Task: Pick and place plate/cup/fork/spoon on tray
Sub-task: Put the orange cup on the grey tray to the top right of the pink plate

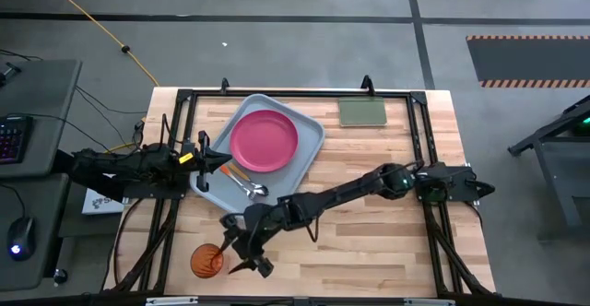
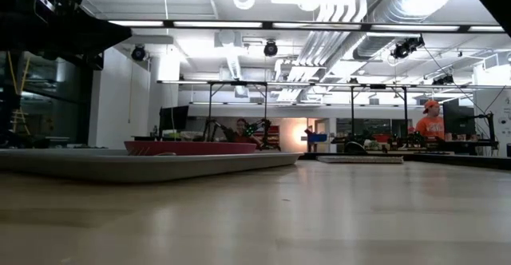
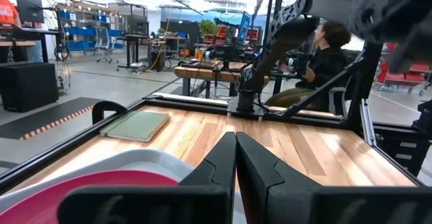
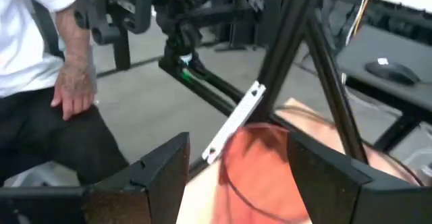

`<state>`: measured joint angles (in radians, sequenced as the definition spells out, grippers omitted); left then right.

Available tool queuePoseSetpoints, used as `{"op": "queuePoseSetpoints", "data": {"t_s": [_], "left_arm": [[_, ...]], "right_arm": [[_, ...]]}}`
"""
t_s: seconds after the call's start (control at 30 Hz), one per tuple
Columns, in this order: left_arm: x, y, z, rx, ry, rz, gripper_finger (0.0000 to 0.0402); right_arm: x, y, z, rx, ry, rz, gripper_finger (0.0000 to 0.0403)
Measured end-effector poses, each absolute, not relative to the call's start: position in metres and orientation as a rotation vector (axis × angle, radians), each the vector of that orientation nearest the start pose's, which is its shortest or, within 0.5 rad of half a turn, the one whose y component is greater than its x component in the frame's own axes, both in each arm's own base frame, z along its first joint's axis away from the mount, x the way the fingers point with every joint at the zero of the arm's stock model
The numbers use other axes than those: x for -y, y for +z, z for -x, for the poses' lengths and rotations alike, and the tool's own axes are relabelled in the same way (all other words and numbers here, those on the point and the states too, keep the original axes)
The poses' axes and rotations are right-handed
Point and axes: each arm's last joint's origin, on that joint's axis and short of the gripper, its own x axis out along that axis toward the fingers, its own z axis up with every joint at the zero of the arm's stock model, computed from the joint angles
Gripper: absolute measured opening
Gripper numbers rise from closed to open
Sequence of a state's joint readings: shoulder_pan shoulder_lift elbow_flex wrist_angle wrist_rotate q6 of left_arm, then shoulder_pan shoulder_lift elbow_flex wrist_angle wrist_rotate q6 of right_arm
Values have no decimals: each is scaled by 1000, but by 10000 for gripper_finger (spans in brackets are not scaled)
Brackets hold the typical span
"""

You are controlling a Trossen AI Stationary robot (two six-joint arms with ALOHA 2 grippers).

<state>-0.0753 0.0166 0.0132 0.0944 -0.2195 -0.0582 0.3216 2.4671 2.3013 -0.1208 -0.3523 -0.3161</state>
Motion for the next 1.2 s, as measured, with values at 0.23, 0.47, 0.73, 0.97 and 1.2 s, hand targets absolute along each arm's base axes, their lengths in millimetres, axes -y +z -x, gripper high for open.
{"op": "queuePoseSetpoints", "data": {"t_s": [0.23,0.47,0.73,0.97,1.2], "left_arm": [[1,176,-97,94,142,71,3],[1,176,-97,93,142,70,3],[1,176,-97,93,142,70,3],[1,176,-97,93,142,71,3],[1,176,-97,93,142,70,3]], "right_arm": [[-206,230,-545,-134,742,256,238],[-219,226,-543,-119,690,270,238],[-223,208,-546,-166,561,311,238],[-221,205,-547,-187,490,329,238],[-220,205,-545,-245,472,366,230]]}}
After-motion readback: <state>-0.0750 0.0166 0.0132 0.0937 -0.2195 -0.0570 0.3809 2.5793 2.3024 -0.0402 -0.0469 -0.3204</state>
